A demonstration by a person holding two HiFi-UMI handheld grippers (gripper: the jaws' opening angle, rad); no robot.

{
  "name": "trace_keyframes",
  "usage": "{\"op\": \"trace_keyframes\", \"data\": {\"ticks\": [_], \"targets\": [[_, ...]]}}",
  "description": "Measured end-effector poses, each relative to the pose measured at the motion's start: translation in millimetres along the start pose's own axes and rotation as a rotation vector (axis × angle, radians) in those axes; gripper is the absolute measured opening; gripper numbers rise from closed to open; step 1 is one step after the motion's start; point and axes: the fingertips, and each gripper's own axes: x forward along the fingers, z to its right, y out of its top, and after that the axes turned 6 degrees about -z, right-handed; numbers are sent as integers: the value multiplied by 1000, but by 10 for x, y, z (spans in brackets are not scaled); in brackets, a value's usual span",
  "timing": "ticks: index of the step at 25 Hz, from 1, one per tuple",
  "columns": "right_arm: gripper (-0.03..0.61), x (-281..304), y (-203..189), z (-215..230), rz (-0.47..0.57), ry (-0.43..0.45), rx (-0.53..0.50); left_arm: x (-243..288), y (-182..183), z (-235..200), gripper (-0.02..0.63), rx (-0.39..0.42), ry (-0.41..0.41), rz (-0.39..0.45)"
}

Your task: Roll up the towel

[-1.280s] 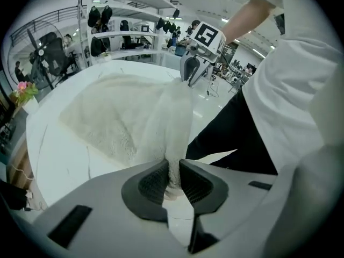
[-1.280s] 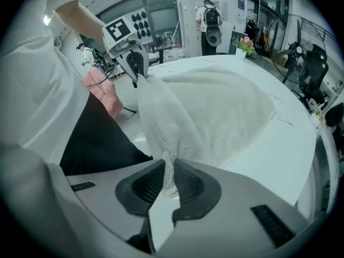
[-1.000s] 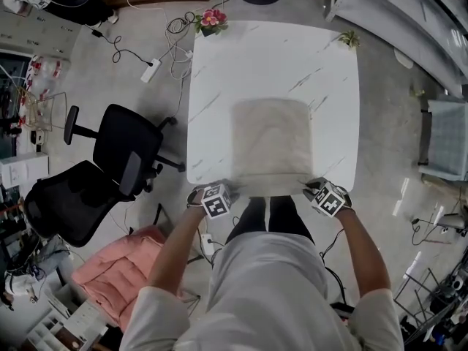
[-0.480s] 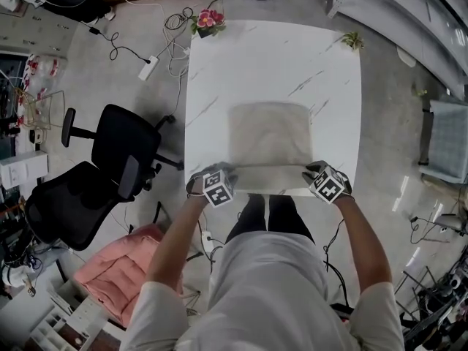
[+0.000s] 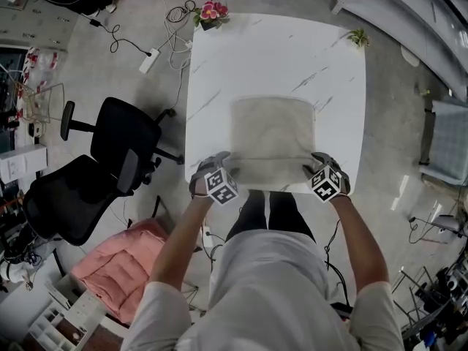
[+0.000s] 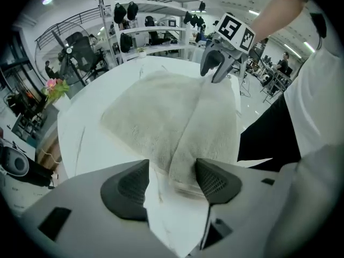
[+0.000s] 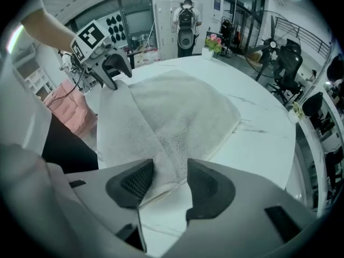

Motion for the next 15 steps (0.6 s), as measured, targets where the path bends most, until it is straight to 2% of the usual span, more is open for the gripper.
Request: {"op": "trace_keyframes", "data": {"ticks": [4,7,12,15], "targets": [[209,-341,147,-23,118,-38,23,-323,116,64,302,-17,8,65],[186,-536,207,-167,173,-37,-5,-493,186,203,275,28,22,121],[186,-512,13,-596,137,33,-118,-398,75,663,229,136,-14,127],[198,-345,-185,-716,87,34,-150,-227,-40,765,227,141,0,104]]}}
